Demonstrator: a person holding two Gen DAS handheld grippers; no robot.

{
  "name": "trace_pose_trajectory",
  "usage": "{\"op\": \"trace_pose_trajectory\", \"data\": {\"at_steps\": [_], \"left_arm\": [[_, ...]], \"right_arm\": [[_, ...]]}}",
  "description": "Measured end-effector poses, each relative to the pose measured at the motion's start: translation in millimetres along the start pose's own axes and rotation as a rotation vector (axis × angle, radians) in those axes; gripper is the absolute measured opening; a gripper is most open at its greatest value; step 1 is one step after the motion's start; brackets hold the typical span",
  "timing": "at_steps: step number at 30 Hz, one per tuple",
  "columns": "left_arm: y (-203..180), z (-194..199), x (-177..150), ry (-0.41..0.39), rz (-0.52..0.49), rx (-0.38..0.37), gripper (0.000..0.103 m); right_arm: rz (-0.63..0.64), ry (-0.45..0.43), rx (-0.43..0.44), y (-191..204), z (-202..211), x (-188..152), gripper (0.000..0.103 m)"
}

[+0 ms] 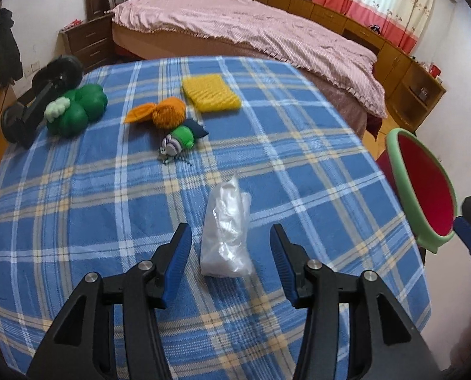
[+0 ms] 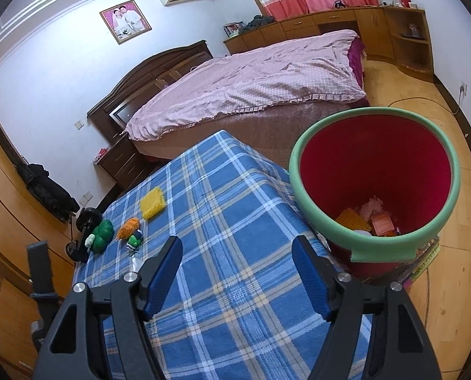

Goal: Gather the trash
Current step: 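Grasp the clear plastic bag with the left tool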

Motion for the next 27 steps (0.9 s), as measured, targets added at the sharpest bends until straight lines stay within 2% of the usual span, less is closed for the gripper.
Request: {"op": "trace_pose_trajectory", "data": {"at_steps": [5, 7, 11, 15, 27], "left_arm": [[4.1, -10.3, -1.2, 0.004, 0.015, 0.006, 0.051], [6.1, -11.9, -1.1, 0.003, 0.02, -0.007, 0.033], [12.0, -8.8, 2.3, -0.007, 0.041, -0.052, 0.031], [23.1, 5.7, 14.0, -0.059, 0.071, -0.07, 0.031], [86.7, 26.5, 61.9, -0.183, 0.214, 0.016, 0.031]], "right_arm": [[0.015, 0.002, 0.03, 8.8, -8.9, 3.8, 0.074], [0.028, 0.01, 0.042, 14.8, -15.4, 6.8, 0.074], [0.069, 0.018, 0.065, 30.6, -26.2, 12.4, 0.074], [0.111, 0.024, 0.085, 49.1, -36.2, 18.1, 0.074], [0.255, 0.064, 0.16, 113.7, -81.7, 33.4, 0.074]]}}
Point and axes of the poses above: each gripper's, at about its wrist camera, not at the fingertips, and z roughly against the way its jaws point, y to its left, x to its top, the point moved 5 cm from there along -z, roughly the way its jaws point, and after that the axes turned 11 degrees about z, right-handed, at the moved point
